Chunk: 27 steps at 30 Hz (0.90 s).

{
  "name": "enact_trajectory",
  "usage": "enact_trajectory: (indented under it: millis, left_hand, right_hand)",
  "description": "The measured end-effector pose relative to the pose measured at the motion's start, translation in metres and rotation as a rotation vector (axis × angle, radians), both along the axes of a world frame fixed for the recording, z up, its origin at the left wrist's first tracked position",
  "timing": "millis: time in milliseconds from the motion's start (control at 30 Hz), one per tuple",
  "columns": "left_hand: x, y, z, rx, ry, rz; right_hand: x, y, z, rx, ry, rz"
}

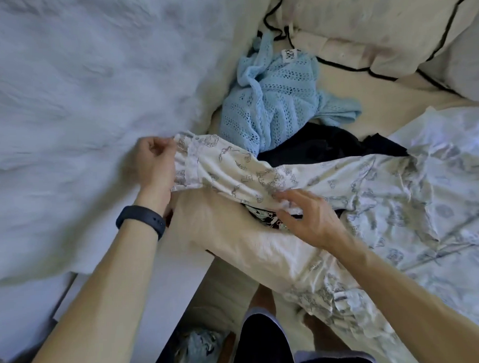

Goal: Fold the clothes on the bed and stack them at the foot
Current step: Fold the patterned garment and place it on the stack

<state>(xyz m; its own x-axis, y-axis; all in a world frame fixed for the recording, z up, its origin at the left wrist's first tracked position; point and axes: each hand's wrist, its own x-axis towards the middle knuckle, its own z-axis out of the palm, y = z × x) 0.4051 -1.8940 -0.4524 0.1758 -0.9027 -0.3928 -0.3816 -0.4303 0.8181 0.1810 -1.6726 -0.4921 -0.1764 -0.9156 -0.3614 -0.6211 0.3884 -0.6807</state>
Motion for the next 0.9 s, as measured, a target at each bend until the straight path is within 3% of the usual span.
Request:
enact_trajectory:
  millis: [67,167,367,467,567,667,767,900]
  left_hand:
    - [-0.001,0.003,-0.019,0.158,-0.082,-0.082]
    - [-0.004,0.019,-0.043,0.41,-0.216,-0.264]
    - [0.002,0.025,-0.072,0.515,-0.368,-0.203]
    - [0.009,0.022,-0.071,0.371,-0.386,-0.239]
    - [0.011,0.018,-0.05,0.016,-0.407,-0.152]
    - [0.013,0.019,-0.031,-0.116,-0.158,0.019]
    - [0.006,0.019,-0.022,0.098,0.279,0.232]
    - [-0.023,0.023,0.004,0.273,0.649,0.228]
  right_hand:
    - [-0.012,-0.001,0.002,-0.066,0.114,-0.225]
    - [-0.027,-0.003,-0.003,-0.009,0.207,-0.41]
    - [-0.033,-0.049,-0.009,0.037,0.147,-0.122]
    - [-0.027,-0.07,-0.001,-0.128,0.083,-0.265]
    - [-0.017,-0.083,0.008,-0.353,-0.021,-0.429]
    - [-0.012,-0.092,0.01,-0.396,-0.075,-0.452]
    - [-0.014,-0.086,0.004,-0.191,-0.103,-0.318]
    - [-0.007,-0.047,0.002,-0.169,0.073,-0.474]
